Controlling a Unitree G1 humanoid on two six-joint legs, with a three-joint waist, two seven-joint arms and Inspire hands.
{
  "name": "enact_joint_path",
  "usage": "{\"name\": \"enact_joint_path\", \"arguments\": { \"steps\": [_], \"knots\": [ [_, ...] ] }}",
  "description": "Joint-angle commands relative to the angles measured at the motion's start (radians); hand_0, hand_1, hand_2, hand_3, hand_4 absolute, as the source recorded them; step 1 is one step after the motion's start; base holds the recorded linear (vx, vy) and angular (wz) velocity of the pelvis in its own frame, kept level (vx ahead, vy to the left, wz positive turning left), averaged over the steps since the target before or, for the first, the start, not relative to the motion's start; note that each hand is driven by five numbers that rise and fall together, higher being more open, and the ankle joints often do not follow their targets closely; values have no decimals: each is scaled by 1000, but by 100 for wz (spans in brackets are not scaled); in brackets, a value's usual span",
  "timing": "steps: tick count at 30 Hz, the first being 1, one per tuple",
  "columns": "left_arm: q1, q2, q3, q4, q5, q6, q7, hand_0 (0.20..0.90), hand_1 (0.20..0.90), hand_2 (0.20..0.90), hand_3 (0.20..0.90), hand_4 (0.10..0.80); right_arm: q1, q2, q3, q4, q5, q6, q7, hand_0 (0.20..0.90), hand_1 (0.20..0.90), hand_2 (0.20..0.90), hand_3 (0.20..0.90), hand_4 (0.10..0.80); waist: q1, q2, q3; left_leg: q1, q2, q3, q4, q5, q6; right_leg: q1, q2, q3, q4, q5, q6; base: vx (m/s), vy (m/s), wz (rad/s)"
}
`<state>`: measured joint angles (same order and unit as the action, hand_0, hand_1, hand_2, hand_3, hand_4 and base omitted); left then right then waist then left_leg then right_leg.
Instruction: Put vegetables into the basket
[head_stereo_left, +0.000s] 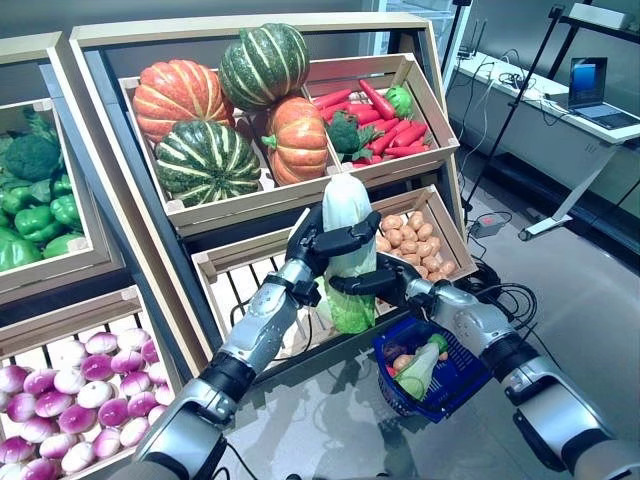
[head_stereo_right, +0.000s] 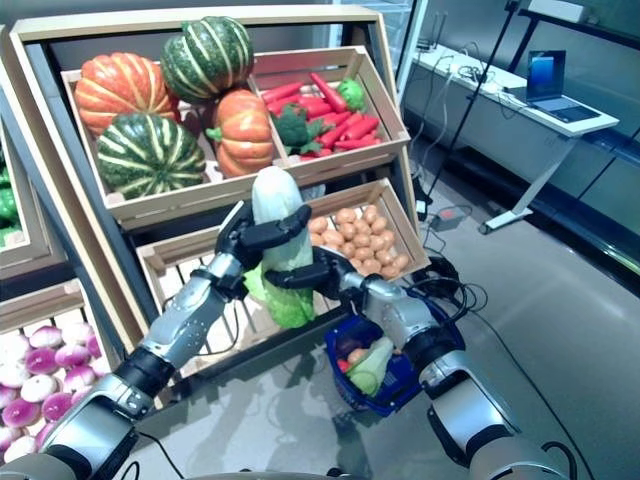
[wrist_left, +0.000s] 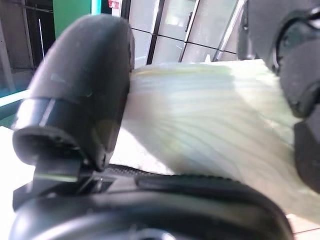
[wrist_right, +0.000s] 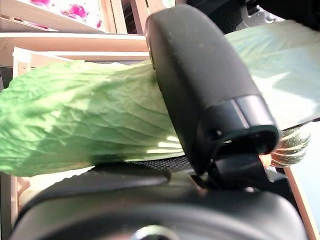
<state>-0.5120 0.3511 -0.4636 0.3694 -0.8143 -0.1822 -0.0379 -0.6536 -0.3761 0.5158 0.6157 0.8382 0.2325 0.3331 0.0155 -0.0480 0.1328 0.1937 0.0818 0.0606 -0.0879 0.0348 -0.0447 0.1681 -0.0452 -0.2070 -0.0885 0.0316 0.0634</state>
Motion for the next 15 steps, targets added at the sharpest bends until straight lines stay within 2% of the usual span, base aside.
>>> {"name": "enact_joint_path", "arguments": {
  "steps": [1, 9, 15],
  "knots": [
    [-98, -123, -99, -146, -20, -63, -109, 900, 900, 900, 900, 800, -111, 61, -88, 7, 102, -138, -75, 300, 300, 300, 300, 400, 11, 10, -100, -23, -16, 8, 1, -51, -10, 14, -43, 35, 1, -5, 13, 35, -8, 0],
    [18, -71, -13, -143, 12, -47, -79, 900, 900, 900, 900, 800, 89, 14, -173, -44, 130, -157, -82, 300, 300, 300, 300, 400, 3, 12, -88, -26, -10, 16, 1, -47, -9, 8, -39, 36, 1, -3, 13, 4, -1, 0],
    [89, -66, 19, -103, 67, -61, -73, 900, 900, 900, 900, 800, 221, 15, -244, -30, 139, -193, -100, 300, 300, 300, 300, 400, -2, 15, -76, -26, -8, 16, 1, -49, -7, 6, -37, 37, 1, -4, 14, 10, -21, -1]
  ]
}}
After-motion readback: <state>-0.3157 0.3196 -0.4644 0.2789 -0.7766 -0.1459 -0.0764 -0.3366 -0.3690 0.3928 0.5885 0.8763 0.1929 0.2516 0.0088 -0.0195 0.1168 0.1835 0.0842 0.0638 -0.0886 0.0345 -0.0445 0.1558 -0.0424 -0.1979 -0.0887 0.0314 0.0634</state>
